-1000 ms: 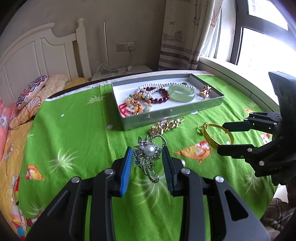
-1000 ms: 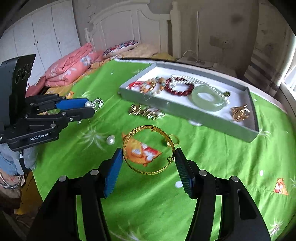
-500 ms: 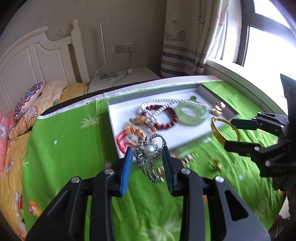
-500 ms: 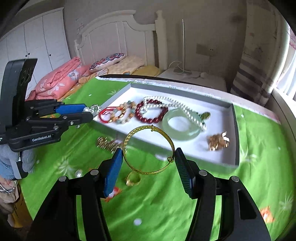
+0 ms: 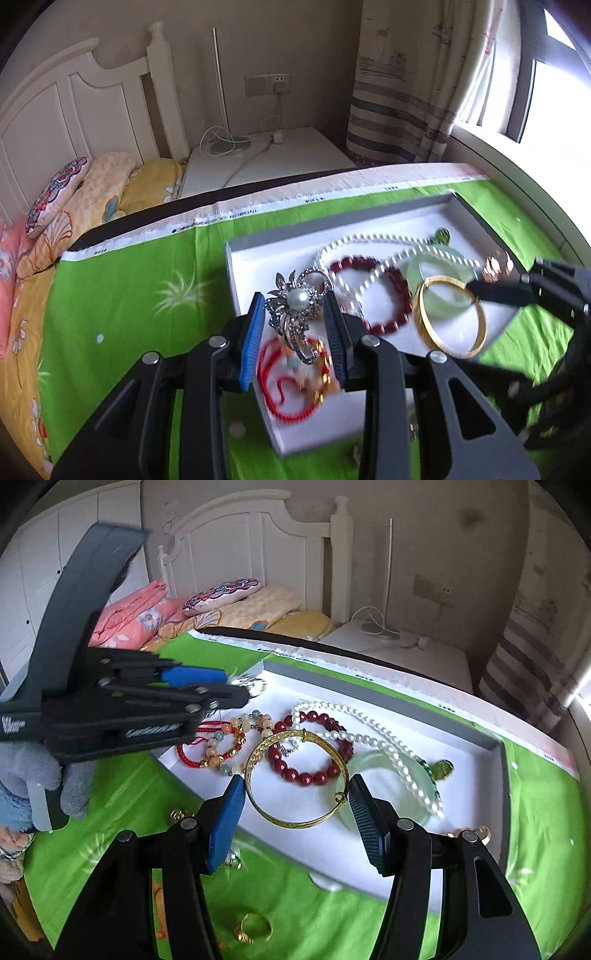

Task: Organize jewelry
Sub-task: 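Carry the bangle and brooch into the tray and open both tools, then withdraw both tools from the tray toward the remaining jewelry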

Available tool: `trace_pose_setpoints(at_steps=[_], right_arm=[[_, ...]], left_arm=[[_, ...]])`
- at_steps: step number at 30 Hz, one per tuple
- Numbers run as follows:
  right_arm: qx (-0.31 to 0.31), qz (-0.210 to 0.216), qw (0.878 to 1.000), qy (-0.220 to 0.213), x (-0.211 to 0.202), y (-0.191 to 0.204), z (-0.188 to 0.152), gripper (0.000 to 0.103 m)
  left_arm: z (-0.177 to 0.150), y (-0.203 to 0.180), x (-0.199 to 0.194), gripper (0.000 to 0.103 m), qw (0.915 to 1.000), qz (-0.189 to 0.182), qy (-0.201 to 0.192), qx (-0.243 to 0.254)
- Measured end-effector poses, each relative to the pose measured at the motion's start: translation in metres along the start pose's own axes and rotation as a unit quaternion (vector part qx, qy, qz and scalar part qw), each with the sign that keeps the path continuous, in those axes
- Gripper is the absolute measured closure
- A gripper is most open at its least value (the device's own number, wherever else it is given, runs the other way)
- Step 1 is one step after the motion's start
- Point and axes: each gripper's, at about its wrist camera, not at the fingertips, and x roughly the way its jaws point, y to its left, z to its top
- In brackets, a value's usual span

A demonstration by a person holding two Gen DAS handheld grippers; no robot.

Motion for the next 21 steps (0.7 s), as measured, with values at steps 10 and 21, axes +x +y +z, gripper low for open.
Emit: trace_pose_setpoints(at_steps=[10,21], right_arm=[[0.003,0.020,1.000,0.005,0.021,0.000,0.001,0.037],[0.029,0.006,0.990,-0.141,-0.125,-0.024,-0.005,0.026]], left_arm=[[0.019,0.010,0.035,0.070,0.9995,0.017,0.013,-0.025],[-0.009,0.017,-0.110,0.002,0.9812,0.110,-0.155,-0.031]])
